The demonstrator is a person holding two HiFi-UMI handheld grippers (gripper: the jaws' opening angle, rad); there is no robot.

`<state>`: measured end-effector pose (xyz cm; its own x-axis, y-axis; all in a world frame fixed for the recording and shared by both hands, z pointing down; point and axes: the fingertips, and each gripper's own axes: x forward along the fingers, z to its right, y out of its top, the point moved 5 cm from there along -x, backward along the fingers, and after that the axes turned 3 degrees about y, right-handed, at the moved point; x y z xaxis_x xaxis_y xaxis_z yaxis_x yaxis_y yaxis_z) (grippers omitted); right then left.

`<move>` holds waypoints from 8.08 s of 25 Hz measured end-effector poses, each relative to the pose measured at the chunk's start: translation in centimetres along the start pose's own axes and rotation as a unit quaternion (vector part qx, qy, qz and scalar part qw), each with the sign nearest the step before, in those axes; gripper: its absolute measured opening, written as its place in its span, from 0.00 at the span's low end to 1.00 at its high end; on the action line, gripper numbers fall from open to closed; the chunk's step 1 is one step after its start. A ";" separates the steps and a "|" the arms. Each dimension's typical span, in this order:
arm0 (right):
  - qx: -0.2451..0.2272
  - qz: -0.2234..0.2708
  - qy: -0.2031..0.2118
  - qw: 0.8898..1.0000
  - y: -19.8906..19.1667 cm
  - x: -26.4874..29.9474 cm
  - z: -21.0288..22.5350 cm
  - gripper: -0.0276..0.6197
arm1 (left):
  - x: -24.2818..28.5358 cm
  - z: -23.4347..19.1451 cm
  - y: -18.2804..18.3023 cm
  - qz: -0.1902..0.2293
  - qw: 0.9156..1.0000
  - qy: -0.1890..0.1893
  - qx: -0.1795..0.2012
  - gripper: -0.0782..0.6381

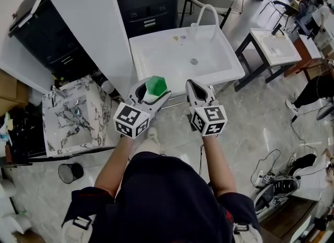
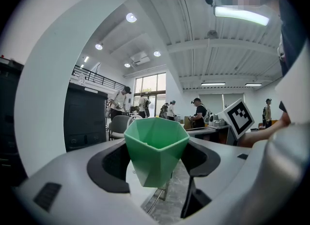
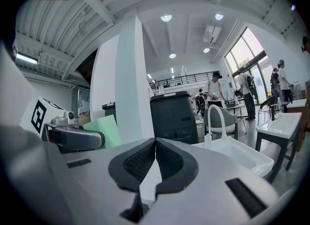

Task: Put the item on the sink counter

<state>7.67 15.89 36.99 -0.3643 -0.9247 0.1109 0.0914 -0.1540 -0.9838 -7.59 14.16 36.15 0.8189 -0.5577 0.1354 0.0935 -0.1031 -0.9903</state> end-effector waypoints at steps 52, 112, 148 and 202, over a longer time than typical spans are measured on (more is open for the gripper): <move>0.032 -0.021 -0.050 0.998 1.1 18.8 2.8 0.10 | 8.8 -17.2 -0.2 -0.014 0.997 -0.066 -0.028 0.56; 0.079 -0.069 -0.018 0.994 1.0 29.7 19.4 0.10 | 26.7 -22.3 -1.1 -0.044 0.997 -0.042 -0.048 0.56; 0.106 -0.149 0.038 0.982 -4.4 36.7 24.3 0.10 | 31.9 -27.7 -6.6 -0.079 0.992 0.031 -0.097 0.56; 0.146 -0.248 0.060 0.956 -14.8 40.4 25.9 0.10 | 36.5 -32.7 -17.4 -0.125 0.985 0.102 -0.066 0.56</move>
<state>15.65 -28.20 59.69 -0.5317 -0.6685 0.5201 0.1277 -0.6703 -0.7310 2.10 -31.35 59.37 0.6476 -0.6536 0.3917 0.1926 -0.3570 -0.9141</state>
